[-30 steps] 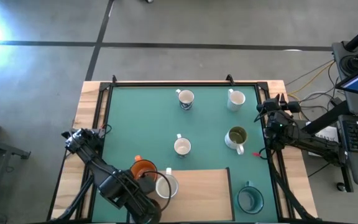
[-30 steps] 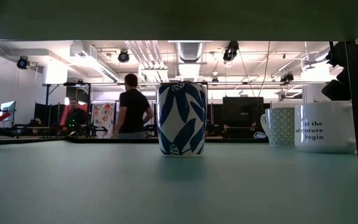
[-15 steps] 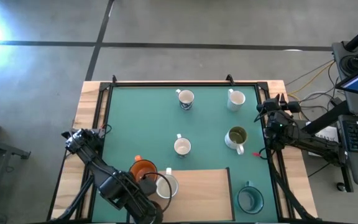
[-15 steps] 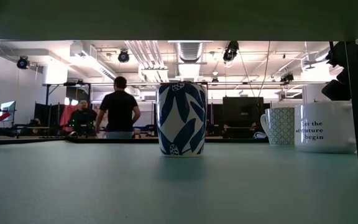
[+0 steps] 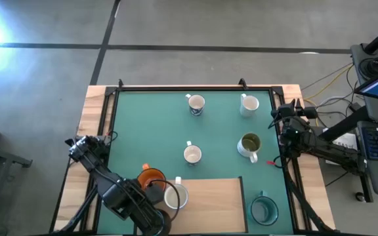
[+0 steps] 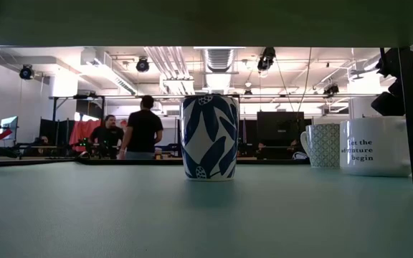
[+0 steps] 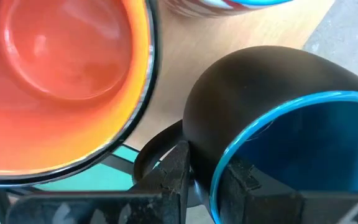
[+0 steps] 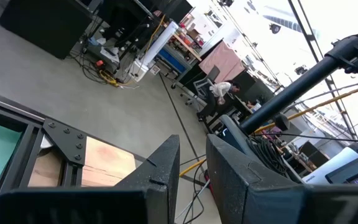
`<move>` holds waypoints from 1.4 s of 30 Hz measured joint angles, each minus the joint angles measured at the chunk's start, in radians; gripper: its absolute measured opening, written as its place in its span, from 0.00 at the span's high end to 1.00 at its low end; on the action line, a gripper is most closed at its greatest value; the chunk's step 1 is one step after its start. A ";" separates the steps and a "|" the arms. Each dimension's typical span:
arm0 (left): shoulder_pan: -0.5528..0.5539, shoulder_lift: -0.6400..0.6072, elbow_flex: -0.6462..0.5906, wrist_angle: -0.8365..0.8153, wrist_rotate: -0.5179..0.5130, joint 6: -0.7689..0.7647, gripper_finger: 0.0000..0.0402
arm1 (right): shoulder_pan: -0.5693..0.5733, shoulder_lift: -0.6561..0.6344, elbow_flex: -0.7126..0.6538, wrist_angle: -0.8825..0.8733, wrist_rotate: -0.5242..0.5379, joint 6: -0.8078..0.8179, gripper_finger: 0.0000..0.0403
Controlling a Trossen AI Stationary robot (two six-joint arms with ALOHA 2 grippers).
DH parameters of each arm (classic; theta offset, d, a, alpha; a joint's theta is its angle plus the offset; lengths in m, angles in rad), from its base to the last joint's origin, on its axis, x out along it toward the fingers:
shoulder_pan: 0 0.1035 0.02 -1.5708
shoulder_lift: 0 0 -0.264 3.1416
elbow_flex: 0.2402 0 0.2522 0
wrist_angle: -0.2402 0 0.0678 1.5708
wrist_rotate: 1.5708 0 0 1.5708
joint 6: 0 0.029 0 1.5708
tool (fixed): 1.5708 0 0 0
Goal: Place coffee mugs
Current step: Put the black blue mug on the shelf
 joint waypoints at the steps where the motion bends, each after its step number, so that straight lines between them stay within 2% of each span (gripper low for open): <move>1: 0.000 0.000 0.000 0.004 0.001 -0.001 0.91 | 0.000 0.000 0.000 0.000 0.000 0.000 0.83; 42: 0.000 -0.001 -0.025 0.001 0.023 -0.033 0.90 | 0.000 0.000 0.000 0.000 0.000 0.000 0.83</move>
